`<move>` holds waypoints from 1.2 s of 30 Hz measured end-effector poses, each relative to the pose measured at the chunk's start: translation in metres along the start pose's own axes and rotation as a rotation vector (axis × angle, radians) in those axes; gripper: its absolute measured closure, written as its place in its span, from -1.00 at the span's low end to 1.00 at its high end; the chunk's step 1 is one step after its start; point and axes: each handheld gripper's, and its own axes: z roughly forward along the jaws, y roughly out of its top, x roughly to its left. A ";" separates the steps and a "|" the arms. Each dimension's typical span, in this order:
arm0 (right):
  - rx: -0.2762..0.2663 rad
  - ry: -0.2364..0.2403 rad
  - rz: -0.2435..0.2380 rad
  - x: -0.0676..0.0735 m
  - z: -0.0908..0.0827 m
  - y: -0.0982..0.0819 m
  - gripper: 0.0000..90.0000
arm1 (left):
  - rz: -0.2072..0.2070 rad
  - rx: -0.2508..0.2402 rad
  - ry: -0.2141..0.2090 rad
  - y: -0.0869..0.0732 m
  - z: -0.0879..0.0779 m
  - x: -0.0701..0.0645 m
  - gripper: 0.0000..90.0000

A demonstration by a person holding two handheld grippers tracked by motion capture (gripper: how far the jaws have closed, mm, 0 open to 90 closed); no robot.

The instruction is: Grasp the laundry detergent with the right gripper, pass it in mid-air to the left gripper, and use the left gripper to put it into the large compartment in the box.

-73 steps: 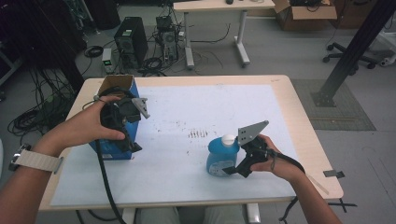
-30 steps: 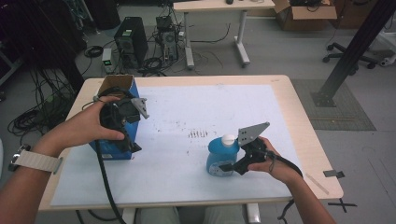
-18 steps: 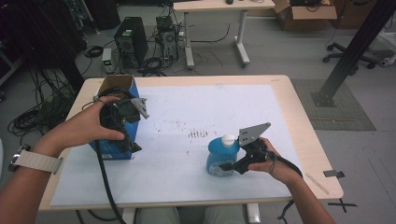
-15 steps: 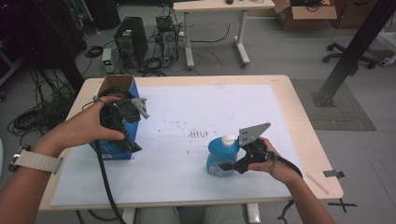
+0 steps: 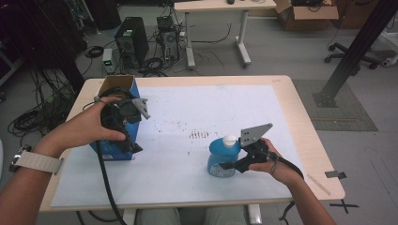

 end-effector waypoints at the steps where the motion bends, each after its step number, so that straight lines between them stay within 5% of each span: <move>1: -0.001 0.000 -0.001 0.000 0.000 0.000 -0.09 | 0.000 -0.001 -0.001 0.000 0.000 0.000 -0.82; 17: -0.028 -0.005 -0.016 0.003 -0.007 0.004 -0.03 | 0.013 -0.011 -0.001 0.002 -0.002 -0.003 -0.80; 36: 0.006 0.007 -0.037 0.021 -0.037 0.050 -0.02 | 0.038 -0.036 0.019 0.020 -0.024 -0.016 -0.84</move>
